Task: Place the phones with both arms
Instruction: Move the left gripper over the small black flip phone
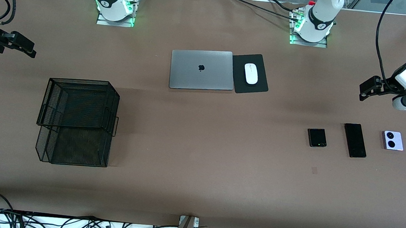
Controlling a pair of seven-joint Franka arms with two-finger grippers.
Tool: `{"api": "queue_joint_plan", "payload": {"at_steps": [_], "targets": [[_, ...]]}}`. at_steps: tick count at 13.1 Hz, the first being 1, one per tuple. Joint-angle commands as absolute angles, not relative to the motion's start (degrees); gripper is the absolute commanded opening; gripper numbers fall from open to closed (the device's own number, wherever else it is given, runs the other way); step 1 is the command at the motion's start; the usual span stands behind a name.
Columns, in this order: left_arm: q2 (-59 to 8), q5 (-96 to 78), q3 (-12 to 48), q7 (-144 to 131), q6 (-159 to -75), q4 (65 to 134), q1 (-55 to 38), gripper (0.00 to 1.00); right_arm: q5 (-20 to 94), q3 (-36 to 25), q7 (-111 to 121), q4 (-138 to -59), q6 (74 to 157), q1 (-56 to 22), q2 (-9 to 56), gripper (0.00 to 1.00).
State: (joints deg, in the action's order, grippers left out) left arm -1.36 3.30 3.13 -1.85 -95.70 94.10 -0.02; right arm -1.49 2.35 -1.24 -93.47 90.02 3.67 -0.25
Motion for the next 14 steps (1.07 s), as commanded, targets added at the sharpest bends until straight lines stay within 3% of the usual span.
{"api": "queue_joint_plan", "payload": {"at_steps": [1,14], "targets": [[-2.2,2.64,3.16,-0.62,-95.27,92.29,0.18,1.0,-0.62,2.81,-1.58,-93.25,90.26,4.22,-0.26,1.0],[-2.29,2.64,3.25,-1.23,-92.29,92.2,-0.61,1.0,-0.62,2.9,-1.58,-93.25,90.35,4.22,-0.26,1.0]]}}
